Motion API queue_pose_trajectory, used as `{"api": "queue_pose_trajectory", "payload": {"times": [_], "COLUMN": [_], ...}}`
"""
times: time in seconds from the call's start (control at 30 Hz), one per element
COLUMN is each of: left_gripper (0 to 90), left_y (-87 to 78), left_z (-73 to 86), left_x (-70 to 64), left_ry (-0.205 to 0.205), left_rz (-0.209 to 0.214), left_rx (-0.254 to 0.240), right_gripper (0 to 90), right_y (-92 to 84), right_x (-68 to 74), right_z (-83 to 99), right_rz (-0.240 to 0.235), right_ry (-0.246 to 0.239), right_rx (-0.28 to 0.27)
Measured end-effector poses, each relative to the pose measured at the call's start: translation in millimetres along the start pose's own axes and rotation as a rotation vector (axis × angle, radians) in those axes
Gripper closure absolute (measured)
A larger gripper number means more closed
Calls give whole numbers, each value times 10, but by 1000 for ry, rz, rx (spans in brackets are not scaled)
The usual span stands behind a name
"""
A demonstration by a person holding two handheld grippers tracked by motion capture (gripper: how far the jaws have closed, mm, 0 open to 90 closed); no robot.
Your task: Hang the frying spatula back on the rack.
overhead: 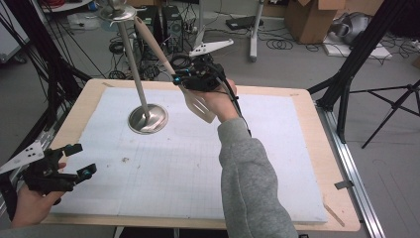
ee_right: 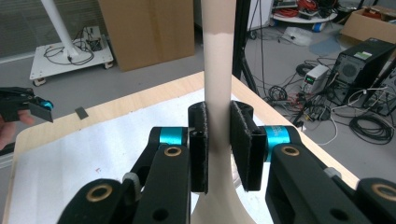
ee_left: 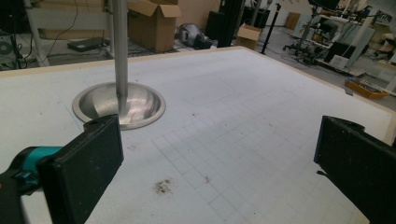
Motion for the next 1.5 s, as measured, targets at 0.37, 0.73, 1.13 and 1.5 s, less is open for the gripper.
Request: {"api": "queue_pose_trajectory", "payload": {"times": [0.37,0.73,1.13,1.5], "left_gripper": [18,18,18,18], "left_y": [-8,-18,-40,-77], "left_z": [1,1,-1,4], "left_x": [-3,3,-2,-3], "left_ry": [5,3,4,4], "left_rz": [-1,-2,-8,-16], "left_rx": [6,3,-1,1], "right_gripper": [775,774,773,772], "right_y": [130,249,394,549], "right_x": [7,16,37,66], "right_z": [44,64,87,114], "right_rz": [9,22,29,43], "right_ry": [-3,-11,-4,-7], "right_rx": [-2,3,12,12]}}
Point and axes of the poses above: each handheld gripper's, and its own axes: y roughly forward along the jaws, z roughly out of its underside, x roughly to its left, the point moved 1 cm from there along y, roughly forward along the jaws, and after that the axes turned 8 degrees about -x, right-handed, at the moved point
